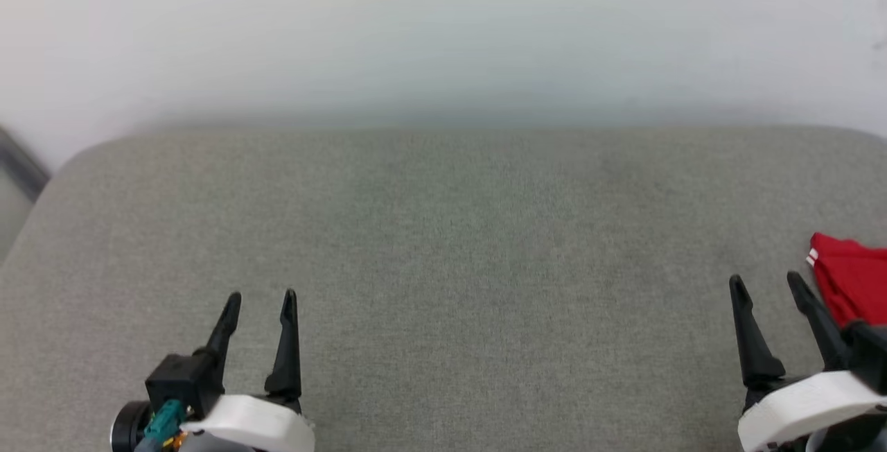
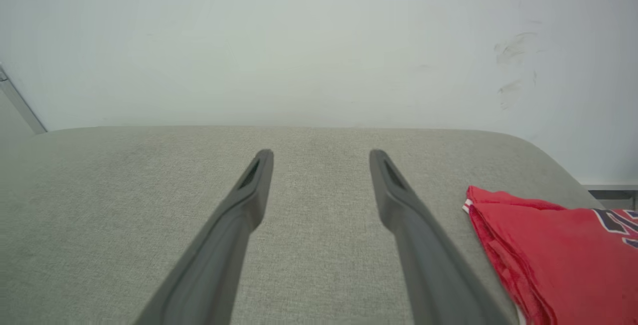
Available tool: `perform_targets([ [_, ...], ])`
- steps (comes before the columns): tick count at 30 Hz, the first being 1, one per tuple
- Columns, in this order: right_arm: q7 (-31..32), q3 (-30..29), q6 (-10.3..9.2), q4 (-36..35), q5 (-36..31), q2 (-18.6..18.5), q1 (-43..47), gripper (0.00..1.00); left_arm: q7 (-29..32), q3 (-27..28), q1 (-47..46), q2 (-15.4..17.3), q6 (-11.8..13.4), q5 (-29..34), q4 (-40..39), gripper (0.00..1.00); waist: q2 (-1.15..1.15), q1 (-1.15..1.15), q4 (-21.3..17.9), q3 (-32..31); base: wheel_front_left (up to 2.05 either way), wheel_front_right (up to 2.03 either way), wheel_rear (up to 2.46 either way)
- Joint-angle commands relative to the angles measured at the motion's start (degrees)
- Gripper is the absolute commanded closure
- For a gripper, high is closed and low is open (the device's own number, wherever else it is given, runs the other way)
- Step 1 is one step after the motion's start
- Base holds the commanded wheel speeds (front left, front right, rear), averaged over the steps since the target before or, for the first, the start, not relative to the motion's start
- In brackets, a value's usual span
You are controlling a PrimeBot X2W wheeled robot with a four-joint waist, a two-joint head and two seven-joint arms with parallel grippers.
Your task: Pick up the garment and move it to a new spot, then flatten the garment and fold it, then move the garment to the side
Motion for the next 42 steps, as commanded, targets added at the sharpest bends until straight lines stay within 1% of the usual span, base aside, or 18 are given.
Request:
perform_targets([
  [1, 0.17, 0.0, -0.04, -1.05, 0.38, 0.43, 0.98, 0.0, -0.21, 0.0, 0.93, 0.03, -0.16, -0.17, 0.23, 0.0, 0.0, 0.01, 0.35, -1.26, 0.0, 0.0, 0.0],
  [9, 1.75, 0.56, -0.04, -3.72, 0.75, 1.12, 3.93, 0.0, -0.64, -0.4, 1.84, -0.56, -0.37, -0.94, 1.94, 0.0, 0.0, 0.01, 0.19, -2.37, 0.0, 0.0, 0.0],
  [28, 0.8, 1.45, -0.04, -2.54, 0.09, 1.13, 2.53, 0.0, -1.68, 0.56, -0.02, -0.22, -0.85, -1.34, 4.0, 0.0, 0.0, 0.01, 0.45, -1.83, 0.0, 0.0, 0.0],
  [29, 0.87, 1.4, 0.0, -2.53, 0.18, 1.25, 3.15, 1.0, -1.42, 0.49, 0.84, -0.49, -0.64, -1.2, 3.9, 1.0, 0.0, 0.01, 0.45, -1.83, 0.0, 0.0, 0.0],
  [32, 0.93, 1.46, 0.0, -0.9, 0.73, 1.4, 3.73, 1.0, -1.19, 0.3, 1.66, -1.12, -0.69, -1.68, 5.15, 1.0, 0.0, 0.01, 0.44, -1.82, 0.0, 0.0, 0.0],
  [38, 1.12, 1.24, 0.0, 0.91, 7.86, 1.46, 2.54, 1.0, 0.42, 2.01, 1.06, -2.06, -1.97, -7.33, 5.57, 1.0, 0.0, 0.01, 0.36, -1.77, 0.0, 0.0, 0.0],
  [39, 1.24, 1.07, 0.0, 2.33, 13.31, 1.5, 1.59, 1.0, 1.7, 3.35, 0.45, -2.78, -3.03, -11.69, 6.1, 1.0, 0.0, 0.01, 0.29, -1.73, 0.0, 0.0, 0.0],
  [41, 1.28, 1.0, 0.0, 2.86, 15.36, 1.52, 1.23, 1.0, 2.18, 3.85, 0.22, -3.07, -3.43, -13.33, 6.3, 1.0, 0.0, 0.01, 0.27, -1.72, 0.0, 0.0, 0.0],
  [42, 1.33, 0.93, 0.0, 3.4, 17.41, 1.54, 0.86, 1.0, 2.66, 4.37, 0.0, -3.35, -3.82, -14.95, 6.5, 1.0, 0.0, 0.01, 0.24, -1.7, 0.0, 0.0, 0.0],
])
